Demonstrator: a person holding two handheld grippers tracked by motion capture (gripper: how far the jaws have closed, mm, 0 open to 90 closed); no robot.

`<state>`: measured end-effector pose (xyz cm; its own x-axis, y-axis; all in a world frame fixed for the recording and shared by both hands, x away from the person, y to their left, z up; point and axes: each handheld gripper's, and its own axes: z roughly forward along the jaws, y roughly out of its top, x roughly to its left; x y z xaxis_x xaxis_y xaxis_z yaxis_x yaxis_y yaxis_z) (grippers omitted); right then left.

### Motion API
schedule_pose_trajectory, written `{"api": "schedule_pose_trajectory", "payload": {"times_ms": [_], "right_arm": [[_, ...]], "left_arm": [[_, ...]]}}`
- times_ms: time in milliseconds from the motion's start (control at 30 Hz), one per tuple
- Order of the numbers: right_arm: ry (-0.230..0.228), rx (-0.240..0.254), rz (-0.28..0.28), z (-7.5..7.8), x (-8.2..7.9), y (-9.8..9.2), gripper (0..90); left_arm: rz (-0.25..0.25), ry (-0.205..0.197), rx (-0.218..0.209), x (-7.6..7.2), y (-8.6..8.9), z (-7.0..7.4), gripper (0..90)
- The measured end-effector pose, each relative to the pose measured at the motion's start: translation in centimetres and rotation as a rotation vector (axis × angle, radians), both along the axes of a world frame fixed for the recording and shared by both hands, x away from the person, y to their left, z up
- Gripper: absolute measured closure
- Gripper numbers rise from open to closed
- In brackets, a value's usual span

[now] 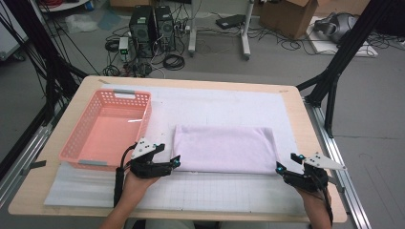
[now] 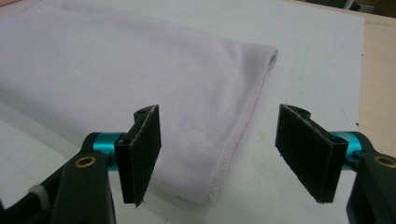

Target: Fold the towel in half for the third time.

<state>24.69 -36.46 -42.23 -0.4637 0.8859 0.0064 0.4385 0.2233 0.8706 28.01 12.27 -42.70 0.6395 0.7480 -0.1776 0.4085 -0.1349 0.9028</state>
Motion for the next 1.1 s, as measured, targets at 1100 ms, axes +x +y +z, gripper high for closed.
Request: {"api": "schedule_pose_trajectory", "payload": {"times_ms": [1100], "right_arm": [[0.055,0.011,0.097,-0.5,1.4,1.8,28.9]], "left_arm": [[0.025,0.185,0.122,1.1,-1.0,-2.5,43.0]]}}
